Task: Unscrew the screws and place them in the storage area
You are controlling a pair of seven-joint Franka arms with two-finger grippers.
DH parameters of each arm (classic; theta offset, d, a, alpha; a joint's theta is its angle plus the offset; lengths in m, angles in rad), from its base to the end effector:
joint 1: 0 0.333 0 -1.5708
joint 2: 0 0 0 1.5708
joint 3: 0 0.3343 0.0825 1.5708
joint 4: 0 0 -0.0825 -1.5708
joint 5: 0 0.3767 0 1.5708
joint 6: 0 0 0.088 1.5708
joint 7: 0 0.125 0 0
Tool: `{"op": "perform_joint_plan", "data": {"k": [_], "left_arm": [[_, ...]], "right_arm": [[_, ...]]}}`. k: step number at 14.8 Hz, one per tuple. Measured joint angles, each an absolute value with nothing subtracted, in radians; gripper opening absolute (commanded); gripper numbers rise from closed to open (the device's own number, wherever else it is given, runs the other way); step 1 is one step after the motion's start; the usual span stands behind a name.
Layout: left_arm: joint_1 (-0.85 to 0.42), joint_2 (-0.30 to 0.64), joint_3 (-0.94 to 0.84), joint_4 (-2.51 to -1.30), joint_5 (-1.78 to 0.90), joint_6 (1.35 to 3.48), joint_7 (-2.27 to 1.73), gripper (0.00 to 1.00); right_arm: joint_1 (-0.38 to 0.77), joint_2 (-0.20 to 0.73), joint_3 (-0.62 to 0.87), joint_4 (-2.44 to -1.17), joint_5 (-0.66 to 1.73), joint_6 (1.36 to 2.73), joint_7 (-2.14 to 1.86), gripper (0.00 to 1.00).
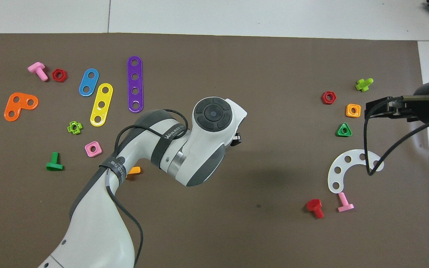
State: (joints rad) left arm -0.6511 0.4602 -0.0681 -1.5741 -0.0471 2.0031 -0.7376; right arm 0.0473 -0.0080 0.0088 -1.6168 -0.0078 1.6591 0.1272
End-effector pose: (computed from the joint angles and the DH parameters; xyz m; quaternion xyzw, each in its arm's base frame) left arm 0.5134 -0.4463 0.3744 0.9990 0.0227 -0.0355 0.0171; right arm 0.5527 0.0302 0.6157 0.9991 -0.0353 0.0254 0.0016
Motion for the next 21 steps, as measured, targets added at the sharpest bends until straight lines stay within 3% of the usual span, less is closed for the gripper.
{"op": "perform_joint_plan", "data": {"k": [5,9,12,15,20,21], "left_arm": [[-0.514,0.467,-0.062,-1.479,-0.047,1.903,-0.669,0.22],[-0.374,0.465,-0.061,-1.471,-0.046,1.890,-0.432,0.20],[-0.263,0.464,-0.061,-1.496,-0.046,1.890,-0.203,0.20],[-0.201,0.446,-0.061,-1.591,-0.047,1.978,-0.063,0.23],[-0.189,0.381,-0.062,-1.881,-0.047,2.235,0.031,0.31],[-0.189,0.371,-0.062,-1.899,-0.047,2.239,0.034,0.39]], "right_arm": [[0.105,-0.009,0.022,-1.678,-0.006,1.746,0.193,0.99],[0.258,0.009,0.028,-1.752,-0.006,1.866,0.371,0.98],[0.364,0.073,0.030,-1.771,-0.007,1.956,0.483,0.96],[0.446,0.160,0.030,-1.776,-0.007,2.045,0.545,0.96],[0.512,0.263,0.030,-1.779,-0.013,2.148,0.573,0.92],[0.516,0.281,0.030,-1.780,-0.013,2.170,0.576,0.92]]}}
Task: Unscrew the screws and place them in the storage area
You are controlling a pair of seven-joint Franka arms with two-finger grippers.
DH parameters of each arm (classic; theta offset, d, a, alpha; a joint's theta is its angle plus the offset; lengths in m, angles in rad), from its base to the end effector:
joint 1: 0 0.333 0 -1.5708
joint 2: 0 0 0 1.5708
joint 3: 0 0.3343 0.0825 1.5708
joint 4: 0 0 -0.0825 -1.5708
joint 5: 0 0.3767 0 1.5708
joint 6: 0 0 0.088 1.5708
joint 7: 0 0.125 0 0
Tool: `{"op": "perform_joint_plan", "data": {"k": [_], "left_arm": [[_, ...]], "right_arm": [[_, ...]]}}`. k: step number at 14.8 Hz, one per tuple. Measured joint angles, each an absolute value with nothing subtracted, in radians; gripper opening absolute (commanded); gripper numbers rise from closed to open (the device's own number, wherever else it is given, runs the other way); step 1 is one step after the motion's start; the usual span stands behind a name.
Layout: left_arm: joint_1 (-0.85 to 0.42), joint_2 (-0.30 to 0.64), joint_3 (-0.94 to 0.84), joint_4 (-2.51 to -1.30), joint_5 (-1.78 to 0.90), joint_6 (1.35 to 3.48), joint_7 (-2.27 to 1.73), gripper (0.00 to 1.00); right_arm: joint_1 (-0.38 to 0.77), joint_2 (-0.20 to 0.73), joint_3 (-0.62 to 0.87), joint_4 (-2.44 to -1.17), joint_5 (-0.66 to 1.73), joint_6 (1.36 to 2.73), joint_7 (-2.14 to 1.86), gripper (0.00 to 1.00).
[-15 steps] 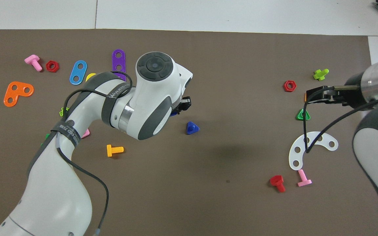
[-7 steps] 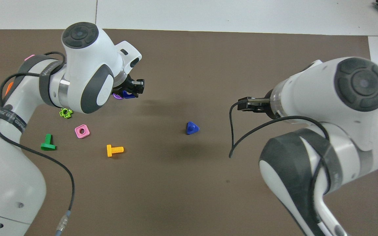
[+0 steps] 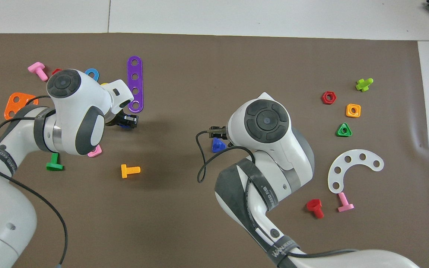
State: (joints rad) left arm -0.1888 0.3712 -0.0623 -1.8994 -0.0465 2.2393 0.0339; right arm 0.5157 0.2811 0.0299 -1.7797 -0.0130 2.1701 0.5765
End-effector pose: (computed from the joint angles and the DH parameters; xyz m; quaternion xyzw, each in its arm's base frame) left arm 0.6040 -0.1549 0.3079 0.9915 -0.1255 -0.0185 0.0275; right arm 0.5519 0.3325 0.4122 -0.9984 0.0129 -0.0471 0.0279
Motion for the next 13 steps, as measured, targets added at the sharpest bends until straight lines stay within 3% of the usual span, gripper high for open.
{"op": "perform_joint_plan", "data": {"k": [2,7,11,13], "left_arm": [[-0.189,0.354,-0.062,-1.911,-0.047,2.239,0.037,1.00],[-0.184,0.341,-0.061,-1.905,-0.046,2.216,0.063,1.00],[-0.129,0.329,-0.059,-1.803,-0.043,2.047,0.124,1.00],[-0.058,0.312,-0.058,-1.783,-0.041,1.999,0.229,1.00]], "right_arm": [[0.526,0.309,0.030,-1.784,-0.013,2.201,0.578,0.89],[0.578,0.384,0.029,-1.794,-0.048,2.281,0.619,0.82],[0.583,0.425,0.029,-1.795,-0.070,2.313,0.633,0.73],[0.587,0.427,0.029,-1.798,-0.072,2.314,0.633,0.63]]}}
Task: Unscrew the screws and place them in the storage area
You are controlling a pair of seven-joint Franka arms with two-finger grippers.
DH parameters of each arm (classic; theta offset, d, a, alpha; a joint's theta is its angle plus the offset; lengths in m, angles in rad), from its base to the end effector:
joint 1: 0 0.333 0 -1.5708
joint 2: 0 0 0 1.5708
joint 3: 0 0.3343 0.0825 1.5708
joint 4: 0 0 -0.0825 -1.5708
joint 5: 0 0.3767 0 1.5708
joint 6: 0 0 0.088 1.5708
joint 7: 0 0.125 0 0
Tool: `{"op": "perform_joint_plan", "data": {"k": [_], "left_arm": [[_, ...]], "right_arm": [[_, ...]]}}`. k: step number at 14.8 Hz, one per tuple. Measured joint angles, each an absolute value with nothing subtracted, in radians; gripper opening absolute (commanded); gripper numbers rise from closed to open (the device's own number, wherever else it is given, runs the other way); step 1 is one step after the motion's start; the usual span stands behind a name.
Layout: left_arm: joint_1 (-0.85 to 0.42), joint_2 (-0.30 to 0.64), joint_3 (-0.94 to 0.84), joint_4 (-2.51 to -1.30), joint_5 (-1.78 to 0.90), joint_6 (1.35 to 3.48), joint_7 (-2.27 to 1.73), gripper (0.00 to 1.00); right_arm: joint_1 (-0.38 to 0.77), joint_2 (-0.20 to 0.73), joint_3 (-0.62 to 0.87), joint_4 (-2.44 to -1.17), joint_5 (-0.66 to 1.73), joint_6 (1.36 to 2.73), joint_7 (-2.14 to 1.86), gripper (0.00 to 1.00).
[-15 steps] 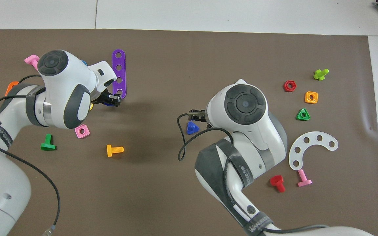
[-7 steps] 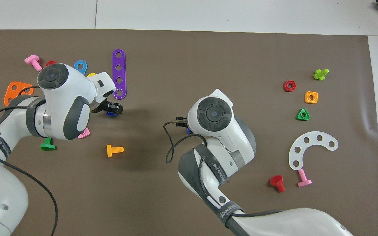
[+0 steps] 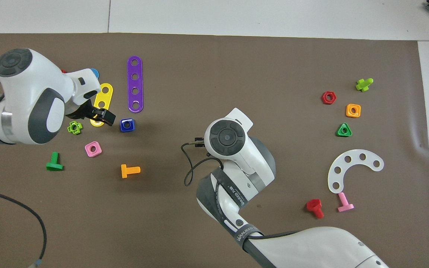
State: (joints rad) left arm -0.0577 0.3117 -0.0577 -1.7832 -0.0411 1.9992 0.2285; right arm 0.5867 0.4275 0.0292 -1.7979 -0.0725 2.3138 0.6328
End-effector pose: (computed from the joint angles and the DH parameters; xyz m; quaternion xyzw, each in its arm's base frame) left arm 0.6199 -0.0725 0.3764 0.9855 -0.1606 -0.0460 0.0298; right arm 0.5422 0.3789 0.3225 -0.9987 -0.0133 -0.0487 0.0083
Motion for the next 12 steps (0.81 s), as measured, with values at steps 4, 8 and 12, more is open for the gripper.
{"op": "perform_joint_plan", "data": {"k": [4,8,12], "left_arm": [[0.075,0.268,-0.056,-1.782,-0.041,1.954,0.338,1.00],[0.088,0.176,-0.053,-1.773,-0.041,1.878,0.312,1.00],[0.084,0.067,-0.056,-1.765,-0.041,1.813,0.213,1.00]], "right_arm": [[0.592,0.427,0.029,-1.807,-0.073,2.314,0.641,0.41],[0.592,0.427,0.029,-1.807,-0.073,2.314,0.643,0.00],[0.590,0.419,0.021,-1.807,-0.080,2.314,0.644,0.00]]}}
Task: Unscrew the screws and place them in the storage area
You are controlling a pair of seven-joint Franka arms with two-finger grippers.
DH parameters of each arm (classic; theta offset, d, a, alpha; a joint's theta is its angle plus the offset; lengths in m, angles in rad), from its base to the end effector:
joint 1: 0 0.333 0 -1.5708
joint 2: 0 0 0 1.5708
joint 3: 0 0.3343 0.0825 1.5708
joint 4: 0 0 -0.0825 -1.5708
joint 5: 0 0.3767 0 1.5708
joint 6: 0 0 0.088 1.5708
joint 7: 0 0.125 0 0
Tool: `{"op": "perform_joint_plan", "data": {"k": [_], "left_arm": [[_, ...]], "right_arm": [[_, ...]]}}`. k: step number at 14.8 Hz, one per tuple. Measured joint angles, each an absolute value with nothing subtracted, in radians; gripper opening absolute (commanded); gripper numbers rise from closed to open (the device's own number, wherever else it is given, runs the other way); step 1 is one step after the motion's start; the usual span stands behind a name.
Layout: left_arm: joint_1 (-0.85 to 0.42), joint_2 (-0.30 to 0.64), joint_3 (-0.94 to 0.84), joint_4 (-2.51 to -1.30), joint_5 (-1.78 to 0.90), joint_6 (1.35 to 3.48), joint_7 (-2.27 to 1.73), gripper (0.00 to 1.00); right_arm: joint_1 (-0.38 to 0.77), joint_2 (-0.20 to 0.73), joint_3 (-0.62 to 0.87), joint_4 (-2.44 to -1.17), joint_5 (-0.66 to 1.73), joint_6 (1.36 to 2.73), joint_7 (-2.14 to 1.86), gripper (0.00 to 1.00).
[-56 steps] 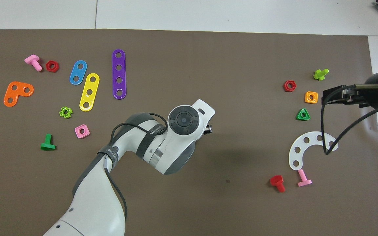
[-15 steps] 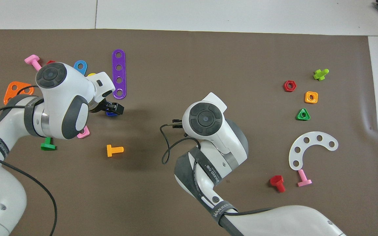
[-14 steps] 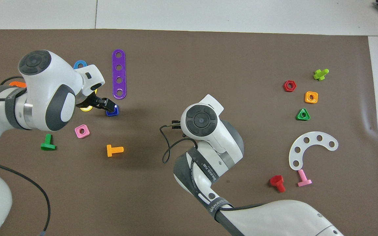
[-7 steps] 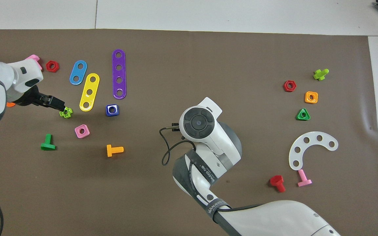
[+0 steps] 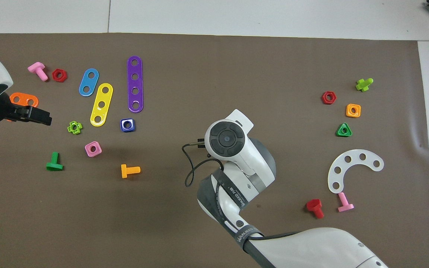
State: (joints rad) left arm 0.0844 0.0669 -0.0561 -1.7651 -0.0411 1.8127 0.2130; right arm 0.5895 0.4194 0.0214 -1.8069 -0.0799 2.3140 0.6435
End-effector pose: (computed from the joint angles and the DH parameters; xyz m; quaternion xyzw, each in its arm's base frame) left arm 0.5753 0.0129 0.5169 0.9959 -0.0871 -0.0069 0.0228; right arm 0.5420 0.3750 0.3238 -0.9987 -0.0083 -0.0510 0.0045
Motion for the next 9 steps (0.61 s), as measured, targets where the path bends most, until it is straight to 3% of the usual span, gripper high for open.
{"op": "perform_joint_plan", "data": {"k": [4,9], "left_arm": [[0.083,-0.011,-0.062,-1.757,0.002,1.736,0.187,1.00],[0.083,-0.029,-0.071,-1.665,0.018,1.615,0.153,1.00]], "right_arm": [[0.527,0.345,0.013,-1.839,-0.081,2.312,0.644,0.00],[0.347,0.212,0.012,-1.966,-0.090,2.312,0.495,0.00]]}}
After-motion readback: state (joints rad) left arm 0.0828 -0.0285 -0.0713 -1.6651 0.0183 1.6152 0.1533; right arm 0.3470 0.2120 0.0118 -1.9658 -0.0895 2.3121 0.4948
